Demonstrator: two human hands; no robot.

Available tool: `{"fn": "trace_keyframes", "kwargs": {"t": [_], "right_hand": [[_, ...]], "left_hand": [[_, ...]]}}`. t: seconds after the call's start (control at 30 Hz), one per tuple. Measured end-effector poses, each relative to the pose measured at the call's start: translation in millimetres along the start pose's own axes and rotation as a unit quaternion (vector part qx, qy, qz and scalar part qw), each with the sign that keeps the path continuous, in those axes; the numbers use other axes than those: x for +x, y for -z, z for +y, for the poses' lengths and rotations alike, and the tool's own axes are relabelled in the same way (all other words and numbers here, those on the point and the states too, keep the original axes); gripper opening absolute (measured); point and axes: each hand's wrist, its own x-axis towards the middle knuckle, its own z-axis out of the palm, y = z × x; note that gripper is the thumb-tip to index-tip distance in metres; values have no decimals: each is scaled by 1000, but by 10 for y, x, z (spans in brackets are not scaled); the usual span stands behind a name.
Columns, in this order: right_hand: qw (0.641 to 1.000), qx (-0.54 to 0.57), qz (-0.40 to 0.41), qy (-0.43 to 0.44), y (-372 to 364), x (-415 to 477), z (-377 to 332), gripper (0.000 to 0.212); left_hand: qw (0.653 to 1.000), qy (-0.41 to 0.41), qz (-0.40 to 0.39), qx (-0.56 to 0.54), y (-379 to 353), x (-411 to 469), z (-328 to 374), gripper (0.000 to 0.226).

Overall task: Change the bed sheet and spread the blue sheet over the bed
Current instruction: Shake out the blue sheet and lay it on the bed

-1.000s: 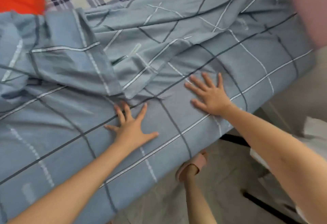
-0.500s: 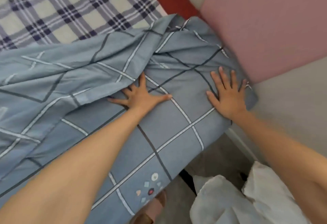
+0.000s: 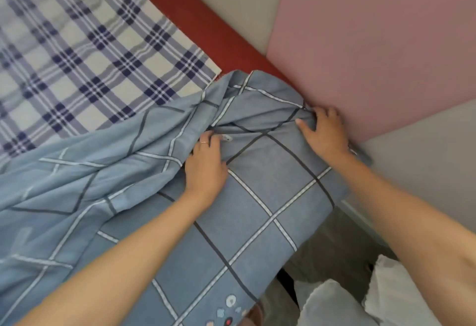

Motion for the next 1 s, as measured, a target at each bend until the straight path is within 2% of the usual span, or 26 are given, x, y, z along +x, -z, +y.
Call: {"fn": "trace_keyframes", "kwargs": {"t": [0.03, 0.1, 0.17, 0.2, 0.23, 0.3, 0.37, 0.43, 0.47, 0.6, 0.67, 0.83, 0.93, 1.0], "right_hand": [[996, -22, 22, 81, 26, 58, -57, 53], [984, -13, 47, 171, 63, 174, -269, 54], [983, 34, 11, 179, 74, 258, -513, 70], [982, 63, -28, 176, 80, 327, -651, 77], [978, 81, -76, 174, 79, 403, -776, 82], [970, 58, -164, 171, 45, 506, -972, 82], [972, 71, -188, 123, -19, 606, -1124, 62], [979, 149, -130, 41, -62, 660, -1226, 23], [978, 192, -82, -3, -63, 671, -1247, 13], [934, 328, 70, -122, -21, 734, -1284, 28], [910, 366, 104, -161, -22, 783, -1352, 29], [855, 432, 189, -215, -116, 863, -1504, 27], [866, 439, 167, -170, -254, 848, -1483, 21], [890, 414, 157, -113, -365, 807, -1434, 26]], "left_hand": [[999, -36, 32, -15, 150, 36, -42, 56], [996, -22, 75, -31, 406, 210, -230, 69], [997, 70, 16, -30, 542, 364, -483, 100], [992, 117, -48, -11, 599, 427, -582, 109], [985, 140, -103, 19, 625, 473, -674, 107], [978, 132, -135, 85, 645, 490, -833, 75], [979, 124, -113, 114, 734, 576, -967, 41], [984, 121, -88, 98, 814, 723, -1046, 28], [987, 115, -71, 81, 864, 823, -1052, 27], [997, 72, 19, 17, 1214, 1326, -928, 23], [997, 62, 47, 0, 1358, 1613, -858, 22], [997, 33, 58, 26, 1427, 2147, -674, 17], [995, 28, 97, 15, 1413, 2431, -695, 20], [996, 53, 77, 7, 1366, 2582, -746, 28]]}}
